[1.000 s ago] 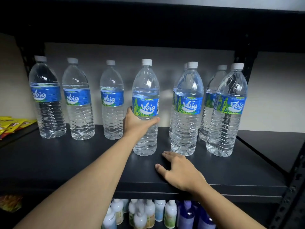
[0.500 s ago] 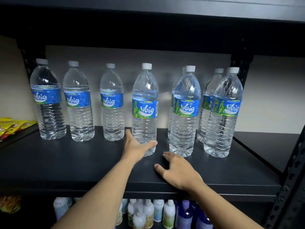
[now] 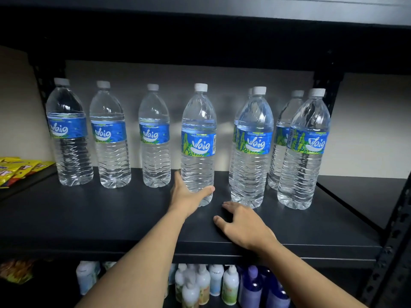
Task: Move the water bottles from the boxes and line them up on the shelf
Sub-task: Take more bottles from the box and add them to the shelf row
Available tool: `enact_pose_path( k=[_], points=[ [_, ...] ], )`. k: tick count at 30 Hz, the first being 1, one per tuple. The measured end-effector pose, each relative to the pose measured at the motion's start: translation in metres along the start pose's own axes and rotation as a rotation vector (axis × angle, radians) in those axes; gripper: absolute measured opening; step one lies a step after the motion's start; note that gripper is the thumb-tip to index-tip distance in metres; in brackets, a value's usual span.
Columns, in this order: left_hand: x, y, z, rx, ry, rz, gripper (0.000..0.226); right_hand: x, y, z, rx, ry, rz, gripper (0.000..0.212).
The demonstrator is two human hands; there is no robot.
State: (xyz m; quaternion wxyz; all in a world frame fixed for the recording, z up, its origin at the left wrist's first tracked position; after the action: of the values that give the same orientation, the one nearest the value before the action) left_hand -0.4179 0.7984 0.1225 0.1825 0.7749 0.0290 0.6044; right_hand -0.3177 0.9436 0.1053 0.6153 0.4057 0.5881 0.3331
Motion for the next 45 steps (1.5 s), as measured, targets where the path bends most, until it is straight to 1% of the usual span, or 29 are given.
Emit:
enact_pose_path(
  k=[5,12,16,18,23,31,38,43,45],
  points=[
    [0.0,0.001,0.0,-0.004,-0.007,0.026,0.081,0.001,0.0,0.0,0.004,-0.008,-0.003,0.07],
    [-0.003,0.004,-0.002,-0.067,0.014,0.081,0.074,-0.002,0.001,0.001,0.011,-0.013,-0.008,0.068],
    [-0.002,0.004,-0.001,-0.066,0.009,0.096,0.073,-0.003,0.002,0.002,0.012,-0.018,-0.009,0.067],
    [-0.002,0.004,-0.001,-0.07,0.009,0.092,0.075,-0.003,0.002,0.003,0.009,-0.021,-0.011,0.067],
    [-0.001,0.004,-0.001,-0.093,0.02,0.086,0.089,-0.005,0.002,0.005,0.014,-0.023,-0.005,0.066],
    [0.004,0.005,0.003,-0.123,0.033,0.074,0.097,-0.009,0.005,0.009,0.002,-0.023,0.005,0.064],
    [0.002,0.006,0.0,-0.14,0.05,0.091,0.097,-0.013,0.007,0.012,0.001,-0.011,0.014,0.062],
    [0.0,0.005,-0.002,-0.146,0.072,0.087,0.09,-0.013,0.007,0.013,0.0,-0.013,0.005,0.063],
    [-0.002,0.005,-0.003,-0.133,0.085,0.054,0.094,-0.013,0.007,0.013,0.005,-0.013,0.004,0.063]
  ],
)
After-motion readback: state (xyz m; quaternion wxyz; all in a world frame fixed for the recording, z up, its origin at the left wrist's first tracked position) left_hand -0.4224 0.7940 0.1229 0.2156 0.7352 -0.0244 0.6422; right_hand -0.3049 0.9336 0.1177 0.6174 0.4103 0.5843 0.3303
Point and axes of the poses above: each hand's wrist, its own z-axis away from the middle knuckle, its own y-axis out of the back of the hand, x = y × z, the point moved 3 cm from there along -z, towards the middle knuckle, and after that the axes turned 10 degrees about -x, right-handed, at the moved point
